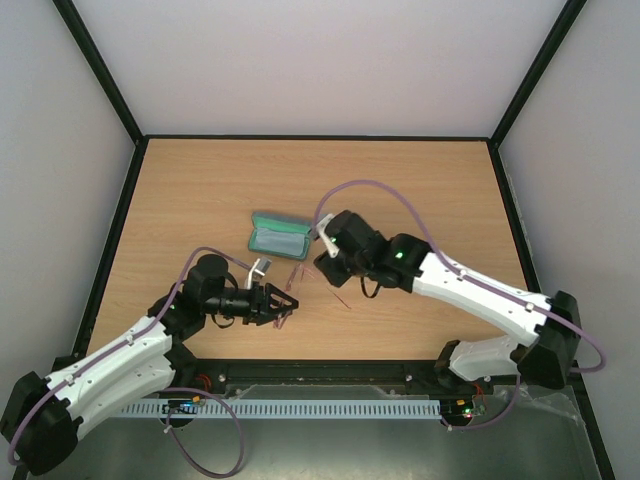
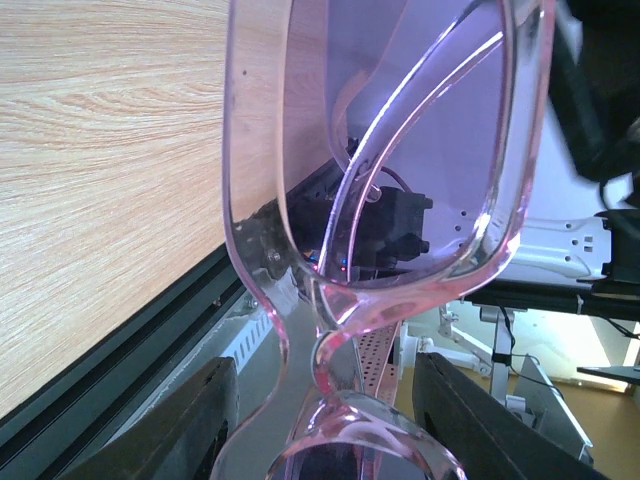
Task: Organize the sunglasses
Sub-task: Fold the sunglasses.
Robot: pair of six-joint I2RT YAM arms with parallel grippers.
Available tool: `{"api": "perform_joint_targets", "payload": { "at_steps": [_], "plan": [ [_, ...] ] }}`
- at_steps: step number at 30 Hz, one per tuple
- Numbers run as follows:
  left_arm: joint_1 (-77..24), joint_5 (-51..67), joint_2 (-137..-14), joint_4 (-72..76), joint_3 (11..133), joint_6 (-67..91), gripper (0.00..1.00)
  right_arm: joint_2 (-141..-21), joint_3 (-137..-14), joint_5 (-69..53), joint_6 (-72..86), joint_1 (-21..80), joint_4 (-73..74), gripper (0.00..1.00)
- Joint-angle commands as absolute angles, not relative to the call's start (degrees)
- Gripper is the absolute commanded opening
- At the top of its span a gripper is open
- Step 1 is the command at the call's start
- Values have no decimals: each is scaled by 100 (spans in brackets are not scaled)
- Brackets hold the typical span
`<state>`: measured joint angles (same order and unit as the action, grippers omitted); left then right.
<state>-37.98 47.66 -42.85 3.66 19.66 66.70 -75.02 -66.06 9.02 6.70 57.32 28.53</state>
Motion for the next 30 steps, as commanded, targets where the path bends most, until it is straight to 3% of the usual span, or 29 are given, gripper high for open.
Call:
{"api": "perform_joint_targets", "payload": {
  "at_steps": [1, 6, 13, 30],
  "plan": [
    [-3797, 4745, -4366, 694, 1915, 6741, 30, -6862, -6535, 1290, 1208, 5137, 3004, 52],
    [-3795, 4704, -4553, 1061, 1983, 6871, 29, -6907, -6063, 1249, 1718, 4495, 3230, 44],
    [-3797, 4663, -5006, 1529, 2106, 6942, 28, -7126, -5541, 343, 2145, 4487, 2787, 30],
    [-3831, 4613, -5925, 2489, 2151, 7049, 26, -7848, -5733, 64, 2741, 6034, 2328, 24]
  ]
}}
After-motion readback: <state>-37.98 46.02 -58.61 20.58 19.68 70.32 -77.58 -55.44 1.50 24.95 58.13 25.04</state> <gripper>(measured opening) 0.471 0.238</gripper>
